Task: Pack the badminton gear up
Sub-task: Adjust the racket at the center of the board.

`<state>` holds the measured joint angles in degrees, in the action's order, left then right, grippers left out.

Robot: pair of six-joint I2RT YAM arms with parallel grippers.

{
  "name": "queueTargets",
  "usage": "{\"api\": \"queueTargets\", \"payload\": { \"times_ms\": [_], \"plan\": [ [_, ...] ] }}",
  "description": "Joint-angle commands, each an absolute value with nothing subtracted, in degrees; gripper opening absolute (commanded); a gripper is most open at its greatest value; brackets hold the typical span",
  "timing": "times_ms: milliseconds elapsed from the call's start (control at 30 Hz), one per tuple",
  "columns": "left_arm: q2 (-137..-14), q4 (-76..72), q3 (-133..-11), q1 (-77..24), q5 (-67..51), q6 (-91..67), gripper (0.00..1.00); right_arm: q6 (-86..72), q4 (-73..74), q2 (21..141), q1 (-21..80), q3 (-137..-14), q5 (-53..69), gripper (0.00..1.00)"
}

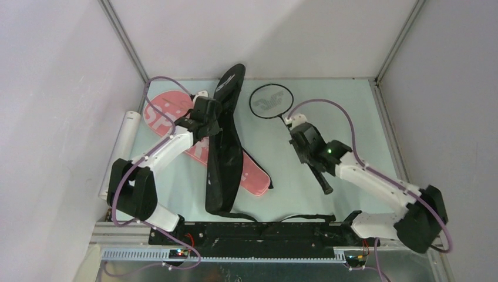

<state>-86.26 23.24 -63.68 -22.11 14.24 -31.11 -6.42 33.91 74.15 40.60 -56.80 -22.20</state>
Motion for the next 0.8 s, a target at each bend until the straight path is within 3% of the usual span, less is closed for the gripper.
{"api": "queueTargets", "payload": {
  "times_ms": [0,167,267,500,567,600,667,767],
  "plan": [
    [-82.26,25.18,-64.02,-21.36,18.78,-34.32,0.00,-13.42,35.57,66.60,46.05,-52.50,-27.58,0.00],
    [-76.29,27.86,-60.77,-21.36,22.08,-35.11,0.00,-25.24,31.05,66.04,51.06,-45.65,-17.65,0.00],
    [-75.14,28.31,-59.04,-21.36,22.97,-35.55,0.00,-31.55,20.98,69.37,55.65,-40.36,-11.93,0.00],
    [-75.30,27.71,-58.43,-21.27,20.51,-35.84,0.00,-41.14,12.91,78.71,58.00,-39.99,-16.05,0.01],
    [-75.10,27.64,-58.10,-21.27,20.67,-35.45,0.00,-39.83,12.25,79.28,57.98,-40.37,-16.19,0.20],
    [-74.99,27.66,-57.94,-21.27,20.75,-35.19,0.00,-38.08,11.72,79.32,58.00,-40.49,-16.20,0.33],
    [-74.65,27.58,-57.68,-21.31,20.63,-34.71,0.00,-33.64,9.66,79.46,57.58,-40.62,-15.59,0.48],
    [-74.47,27.59,-57.53,-21.28,20.58,-34.08,0.00,-27.81,5.42,81.41,55.08,-41.59,-13.45,0.55]
  ]
}}
